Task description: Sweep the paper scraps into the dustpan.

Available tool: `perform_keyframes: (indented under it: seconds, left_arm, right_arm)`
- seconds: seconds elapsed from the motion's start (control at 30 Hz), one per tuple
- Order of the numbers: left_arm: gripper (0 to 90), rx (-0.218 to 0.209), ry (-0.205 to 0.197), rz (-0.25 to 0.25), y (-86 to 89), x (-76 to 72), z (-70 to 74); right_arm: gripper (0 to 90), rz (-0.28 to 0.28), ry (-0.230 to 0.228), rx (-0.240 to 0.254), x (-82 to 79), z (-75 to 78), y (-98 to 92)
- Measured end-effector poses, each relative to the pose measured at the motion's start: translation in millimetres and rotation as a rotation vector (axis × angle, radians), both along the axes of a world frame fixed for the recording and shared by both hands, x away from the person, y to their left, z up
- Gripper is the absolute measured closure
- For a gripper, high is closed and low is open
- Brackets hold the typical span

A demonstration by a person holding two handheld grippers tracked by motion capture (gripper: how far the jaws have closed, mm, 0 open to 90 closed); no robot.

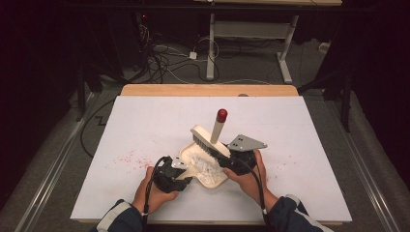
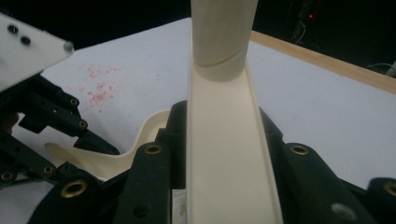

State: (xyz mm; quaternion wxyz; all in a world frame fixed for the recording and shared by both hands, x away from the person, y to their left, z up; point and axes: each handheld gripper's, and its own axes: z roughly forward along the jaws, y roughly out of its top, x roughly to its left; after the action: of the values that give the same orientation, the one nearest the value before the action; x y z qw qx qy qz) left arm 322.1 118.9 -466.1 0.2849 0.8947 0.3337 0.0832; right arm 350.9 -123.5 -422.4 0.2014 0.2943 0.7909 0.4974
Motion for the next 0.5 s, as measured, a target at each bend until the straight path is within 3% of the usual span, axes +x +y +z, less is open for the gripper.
perform_keyframes:
  seconds: [0.2, 0.33, 0.5]
  left_arm:
    - [63.6, 0.000, 0.000, -0.001, -0.1, 0.8, -0.3]
    - [63.6, 0.002, 0.000, -0.002, 0.5, 0.3, -0.3]
    - [63.6, 0.008, 0.003, -0.004, 0.5, 0.2, -1.8]
  right_arm:
    - [67.7, -0.033, 0.037, 0.046, 7.2, 3.1, -13.8]
    - [67.7, -0.049, 0.034, 0.023, 8.9, -1.0, -15.9]
    - [67.6, -0.053, 0.091, -0.021, 14.2, -21.6, -15.2]
